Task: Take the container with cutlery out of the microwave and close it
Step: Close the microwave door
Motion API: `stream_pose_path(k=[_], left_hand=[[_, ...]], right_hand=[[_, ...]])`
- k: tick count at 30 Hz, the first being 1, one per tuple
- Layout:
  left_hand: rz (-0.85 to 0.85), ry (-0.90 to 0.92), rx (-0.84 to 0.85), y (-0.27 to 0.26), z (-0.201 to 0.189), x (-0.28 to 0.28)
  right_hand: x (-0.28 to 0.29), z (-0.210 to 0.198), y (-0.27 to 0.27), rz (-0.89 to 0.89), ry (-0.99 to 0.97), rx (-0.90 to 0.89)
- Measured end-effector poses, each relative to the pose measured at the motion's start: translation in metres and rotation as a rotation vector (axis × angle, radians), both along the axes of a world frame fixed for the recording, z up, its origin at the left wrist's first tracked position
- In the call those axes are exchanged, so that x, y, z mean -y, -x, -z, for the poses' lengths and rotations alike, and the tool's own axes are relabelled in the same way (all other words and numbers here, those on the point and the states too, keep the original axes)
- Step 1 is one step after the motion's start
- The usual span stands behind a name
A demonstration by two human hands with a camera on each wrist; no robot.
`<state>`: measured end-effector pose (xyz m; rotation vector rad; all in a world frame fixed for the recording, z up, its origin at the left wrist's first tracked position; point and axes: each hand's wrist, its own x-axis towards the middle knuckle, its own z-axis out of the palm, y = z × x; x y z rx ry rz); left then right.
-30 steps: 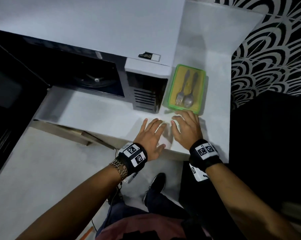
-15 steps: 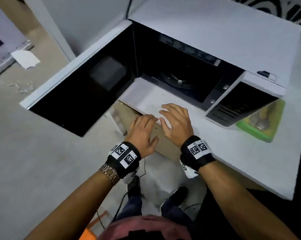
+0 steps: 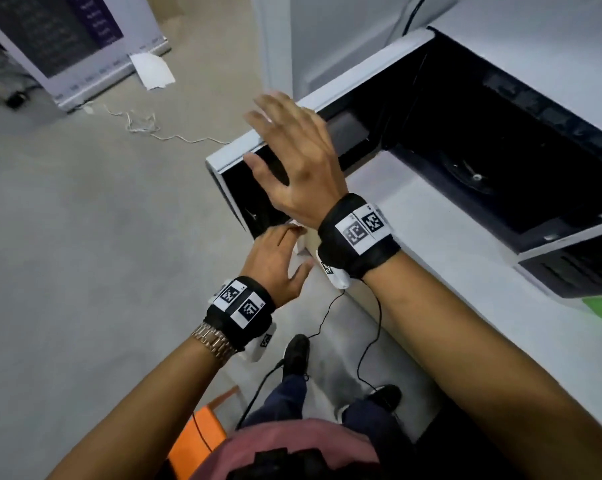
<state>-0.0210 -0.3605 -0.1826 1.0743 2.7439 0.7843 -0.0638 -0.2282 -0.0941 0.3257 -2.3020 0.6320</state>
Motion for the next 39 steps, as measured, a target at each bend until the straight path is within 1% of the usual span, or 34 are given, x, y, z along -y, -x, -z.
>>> stream_pose_path(k=[2,4,8,13,16,19,24,26,28,30,32,34,37,39], left_hand=[[0.04,0.005,-0.005,-0.003,0.007,0.004],[0.088,0.015,0.027,-0.009,0.017,0.008],[0.173,0.069,0.13,-0.025,0.036,0.016],[0.3,0.225,0.192,-0.044,0.062,0.024],[0.348,0.265,0.227,-0.05,0.067,0.014],[0.395,0.234,0.196,-0.055,0.069,-0.005],[0.427,0.247,0.155,-0.062,0.064,-0.047],[0.395,0.206,0.141,-0.062,0.061,-0.063],[0.346,0.117,0.155,-0.062,0.057,-0.081],[0.312,0.001,0.216,-0.066,0.043,-0.104],[0.331,-0.135,0.275,-0.072,0.024,-0.132],[0.369,-0.244,0.377,-0.081,0.004,-0.161],[0.401,-0.376,0.64,-0.094,-0.016,-0.2],[0.422,-0.416,0.7,-0.101,-0.02,-0.225]], right_hand=[[0.008,0.007,0.005,-0.025,-0.059,0.015],[0.008,0.015,0.004,-0.032,-0.082,0.014],[-0.006,0.019,-0.015,-0.059,-0.026,-0.019],[-0.028,0.021,-0.06,-0.077,0.04,-0.023],[-0.047,0.02,-0.091,-0.081,0.04,0.016],[-0.071,0.02,-0.123,-0.073,0.043,0.038],[-0.122,0.02,-0.175,0.029,0.054,0.089],[-0.145,0.019,-0.192,0.077,0.08,0.117],[-0.167,0.016,-0.206,0.119,0.088,0.147],[-0.187,0.013,-0.216,0.152,0.07,0.168],[-0.203,0.011,-0.223,0.184,0.037,0.165],[-0.215,0.009,-0.227,0.22,0.001,0.153],[-0.229,0.009,-0.229,0.255,-0.042,0.123],[-0.239,0.008,-0.233,0.271,-0.064,0.111]])
